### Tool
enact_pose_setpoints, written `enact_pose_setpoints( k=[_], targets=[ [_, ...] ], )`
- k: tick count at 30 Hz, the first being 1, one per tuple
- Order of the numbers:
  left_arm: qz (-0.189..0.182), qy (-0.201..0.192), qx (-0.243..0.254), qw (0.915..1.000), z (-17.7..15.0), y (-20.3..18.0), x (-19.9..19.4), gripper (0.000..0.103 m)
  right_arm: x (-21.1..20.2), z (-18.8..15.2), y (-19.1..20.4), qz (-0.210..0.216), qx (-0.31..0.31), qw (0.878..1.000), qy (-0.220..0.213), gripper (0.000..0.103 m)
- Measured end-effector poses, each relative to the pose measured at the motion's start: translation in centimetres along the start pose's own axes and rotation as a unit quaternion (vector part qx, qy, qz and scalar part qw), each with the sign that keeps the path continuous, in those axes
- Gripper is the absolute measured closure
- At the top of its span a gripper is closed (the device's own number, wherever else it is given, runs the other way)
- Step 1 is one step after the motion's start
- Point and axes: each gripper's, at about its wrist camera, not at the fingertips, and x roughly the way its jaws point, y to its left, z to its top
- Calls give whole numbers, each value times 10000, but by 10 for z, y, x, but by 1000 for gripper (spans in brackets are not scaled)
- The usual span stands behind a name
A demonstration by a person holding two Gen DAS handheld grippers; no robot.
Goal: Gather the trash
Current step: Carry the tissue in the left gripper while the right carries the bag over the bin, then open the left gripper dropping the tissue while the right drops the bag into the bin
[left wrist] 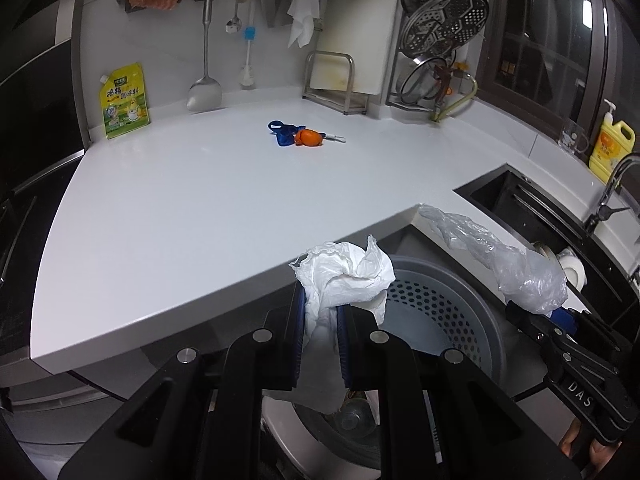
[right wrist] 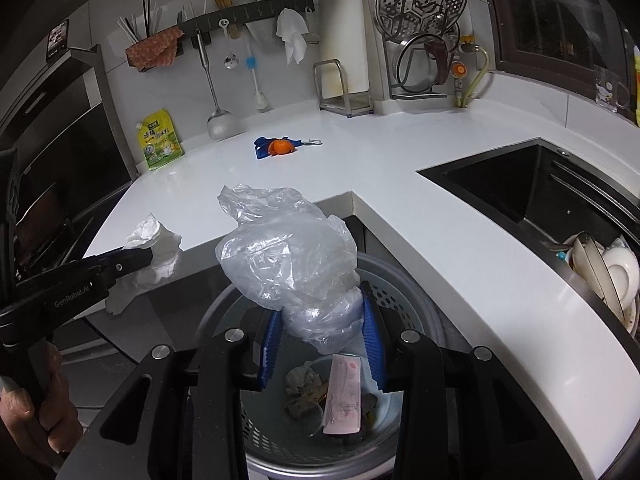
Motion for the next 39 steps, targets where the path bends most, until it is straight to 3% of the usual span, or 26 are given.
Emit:
enact_pose_setpoints(
  k=[19,39],
  targets=[
    [-137,254,351,9990,-26,-34,9,88,-8,-28,-11,-109,34,9998,183,68],
    [-186,624,348,9973,-38,-35,35,88,15,-38,-17,-99,72,9988,484,68]
  ],
)
